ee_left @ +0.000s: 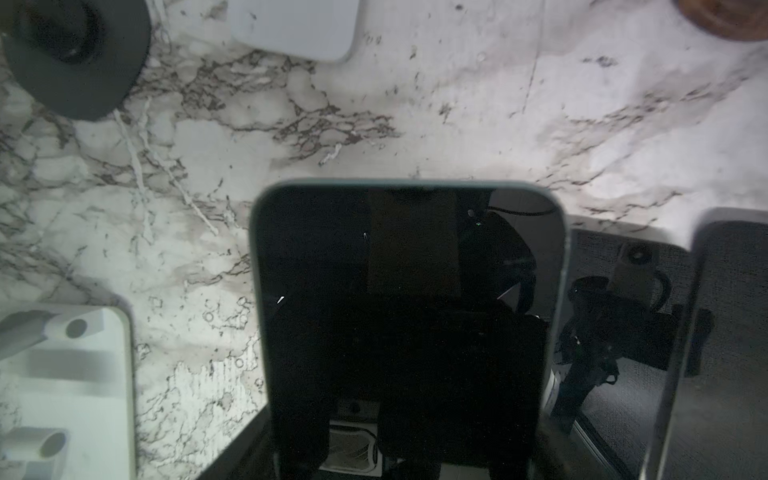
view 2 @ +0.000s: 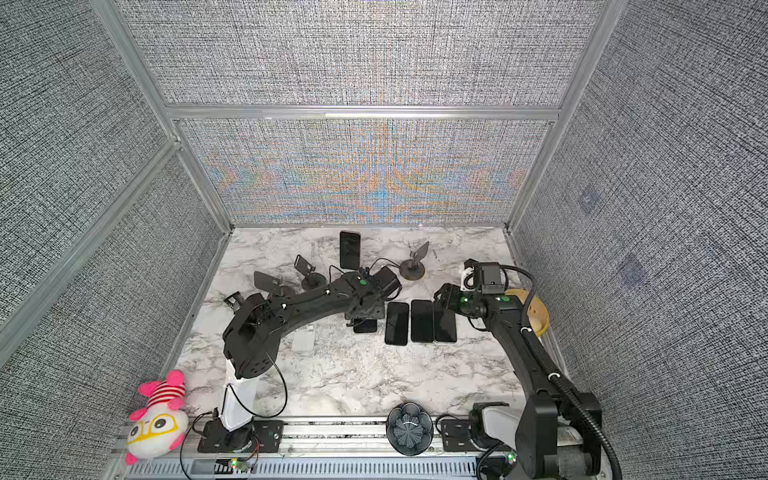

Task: Remove the phone from the phone stand
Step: 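Lower the teal-edged phone flat beside the row of black phones with the left gripper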

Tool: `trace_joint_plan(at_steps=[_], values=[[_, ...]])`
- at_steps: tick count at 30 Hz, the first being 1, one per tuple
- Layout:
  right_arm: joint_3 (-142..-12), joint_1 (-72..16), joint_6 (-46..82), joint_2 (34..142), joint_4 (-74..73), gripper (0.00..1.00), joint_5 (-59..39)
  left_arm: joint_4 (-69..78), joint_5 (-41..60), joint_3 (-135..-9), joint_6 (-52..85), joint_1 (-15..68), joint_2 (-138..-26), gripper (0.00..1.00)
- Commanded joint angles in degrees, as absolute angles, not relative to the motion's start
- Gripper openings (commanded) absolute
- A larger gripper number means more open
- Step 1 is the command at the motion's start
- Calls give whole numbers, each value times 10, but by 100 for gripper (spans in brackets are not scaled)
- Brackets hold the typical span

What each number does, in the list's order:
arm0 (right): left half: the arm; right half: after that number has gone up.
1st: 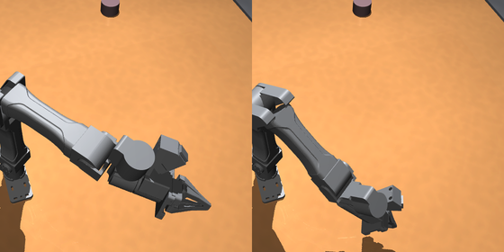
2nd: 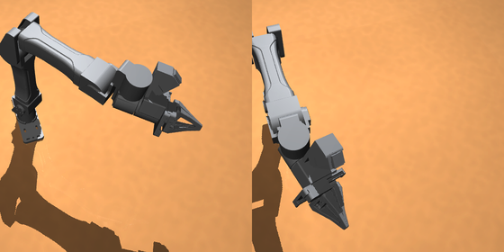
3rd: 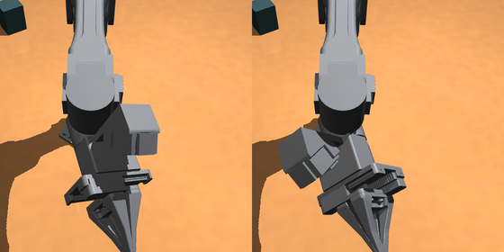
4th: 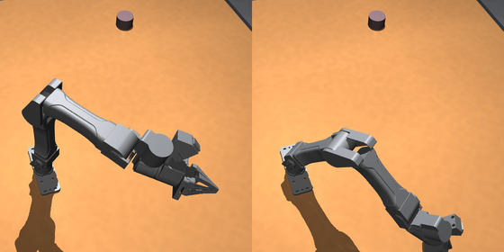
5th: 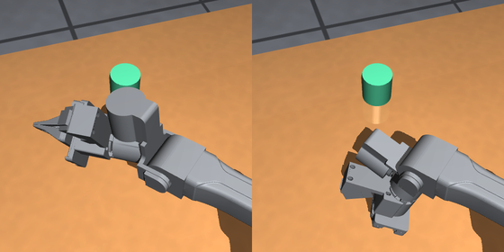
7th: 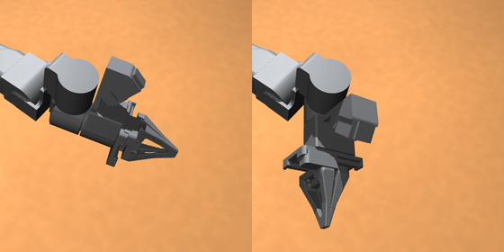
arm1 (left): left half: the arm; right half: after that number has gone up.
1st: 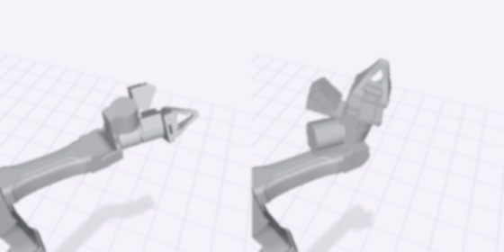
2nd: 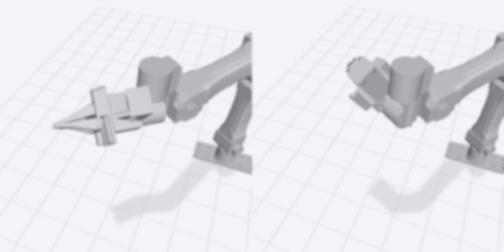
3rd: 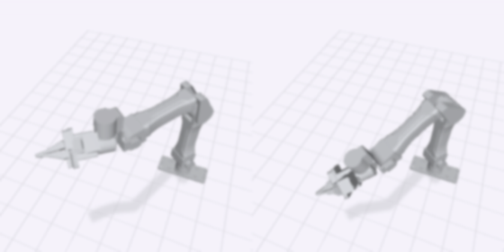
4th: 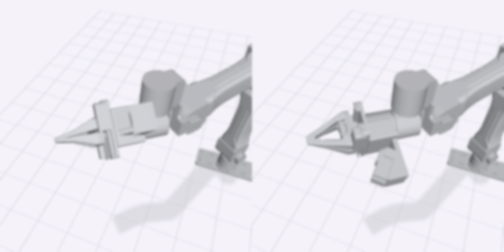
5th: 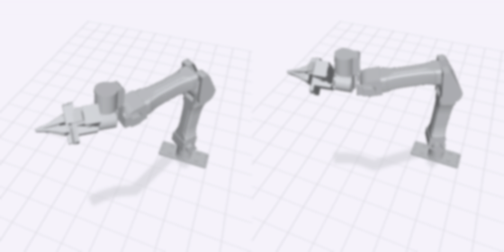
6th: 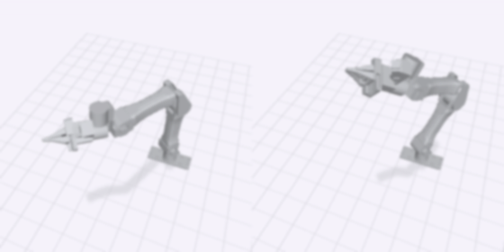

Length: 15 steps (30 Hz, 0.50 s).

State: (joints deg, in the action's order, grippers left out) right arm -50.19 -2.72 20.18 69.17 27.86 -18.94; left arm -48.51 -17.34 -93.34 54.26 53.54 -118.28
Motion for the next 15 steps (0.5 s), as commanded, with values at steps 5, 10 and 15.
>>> trace_joint_plan(at_steps=[5,10,15], values=[[-497,-28,200,699,266,70,-194,-468,-150,-940,509,538,-1203,0],[-496,-27,198,698,267,70,-194,-453,-139,-931,479,538,-1208,0],[-493,-28,198,699,266,70,-196,-433,-117,-933,458,539,-1217,4]])
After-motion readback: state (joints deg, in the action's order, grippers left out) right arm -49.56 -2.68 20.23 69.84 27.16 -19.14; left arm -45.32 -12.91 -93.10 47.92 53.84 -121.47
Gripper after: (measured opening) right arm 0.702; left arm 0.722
